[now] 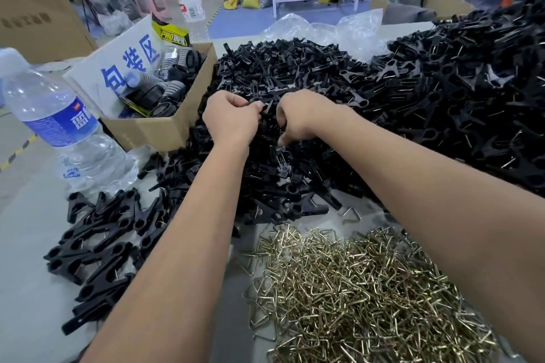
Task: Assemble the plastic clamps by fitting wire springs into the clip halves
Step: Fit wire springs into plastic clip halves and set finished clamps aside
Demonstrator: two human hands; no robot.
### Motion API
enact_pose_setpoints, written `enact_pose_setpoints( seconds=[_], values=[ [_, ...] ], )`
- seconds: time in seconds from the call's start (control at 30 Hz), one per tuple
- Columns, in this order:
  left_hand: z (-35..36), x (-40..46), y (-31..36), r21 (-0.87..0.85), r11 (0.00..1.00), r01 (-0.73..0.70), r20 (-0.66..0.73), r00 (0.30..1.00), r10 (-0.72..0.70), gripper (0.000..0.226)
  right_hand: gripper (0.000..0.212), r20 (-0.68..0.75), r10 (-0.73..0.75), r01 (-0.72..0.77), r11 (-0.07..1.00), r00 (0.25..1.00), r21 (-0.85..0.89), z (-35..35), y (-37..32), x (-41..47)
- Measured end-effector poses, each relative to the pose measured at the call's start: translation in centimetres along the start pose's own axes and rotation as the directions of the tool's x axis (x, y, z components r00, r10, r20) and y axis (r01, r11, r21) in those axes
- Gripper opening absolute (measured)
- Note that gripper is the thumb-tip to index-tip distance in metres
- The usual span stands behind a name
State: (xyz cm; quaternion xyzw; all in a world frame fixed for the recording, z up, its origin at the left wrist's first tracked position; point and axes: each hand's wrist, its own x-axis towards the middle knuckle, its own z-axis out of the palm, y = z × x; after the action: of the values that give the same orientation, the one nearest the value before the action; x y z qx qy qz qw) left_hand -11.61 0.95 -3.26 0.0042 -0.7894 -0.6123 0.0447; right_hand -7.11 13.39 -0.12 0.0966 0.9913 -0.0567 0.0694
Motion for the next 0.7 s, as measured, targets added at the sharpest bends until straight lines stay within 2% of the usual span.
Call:
enact_pose_setpoints(
  seconds=[0.1,0.23,0.3,0.37,0.4,0.47,0.53,0.6,0.7],
  values=[
    [-0.1,-0.3,0.0,-0.043,0.999,0.023,-0.011,1.0,-0.023,0.029,0.045,-0.014,0.047,-0.047,0.999,0.999,0.012,0.4,0.0,0.6],
    [-0.4,-0.6,0.0,-0.135,0.989,0.056,0.004,0.998,-0.056,0.028,0.035,-0.203,0.076,-0.069,0.997,0.976,0.04,0.4,1.2,0.3],
    [-0.5,-0.9,-0.1,-0.202,0.975,0.095,0.059,0.995,-0.085,0.024,0.032,-0.293,0.013,0.009,0.997,0.956,0.076,0.3,2.0,-0.5],
    [-0.6,-1.6,0.1,-0.303,0.939,0.161,0.18,0.978,-0.109,0.02,0.04,-0.311,-0.092,0.177,0.95,0.946,0.256,0.2,2.7,-2.1],
    [-0.6,-2.0,0.3,-0.354,0.913,0.202,0.249,0.961,-0.116,0.019,0.037,-0.315,-0.113,0.232,0.899,0.942,0.372,0.2,2.9,-3.1],
    [-0.8,-3.1,0.7,-0.431,0.855,0.289,0.359,0.924,-0.131,0.015,0.024,-0.379,-0.091,0.282,0.827,0.921,0.487,0.5,3.4,-5.0],
    [-1.1,-4.4,0.8,-0.48,0.804,0.35,0.422,0.896,-0.138,0.012,0.016,-0.476,-0.039,0.318,0.792,0.879,0.522,1.1,3.9,-6.8],
    [-1.3,-5.9,0.5,-0.49,0.81,0.322,0.43,0.898,-0.097,0.013,0.012,-0.547,0.03,0.334,0.764,0.836,0.552,2.0,4.5,-8.8],
    [-1.5,-8.5,-0.4,-0.358,0.931,0.074,0.395,0.915,0.079,0.012,0.009,-0.595,0.158,0.351,0.679,0.788,0.645,3.7,5.3,-11.9]
  ],
)
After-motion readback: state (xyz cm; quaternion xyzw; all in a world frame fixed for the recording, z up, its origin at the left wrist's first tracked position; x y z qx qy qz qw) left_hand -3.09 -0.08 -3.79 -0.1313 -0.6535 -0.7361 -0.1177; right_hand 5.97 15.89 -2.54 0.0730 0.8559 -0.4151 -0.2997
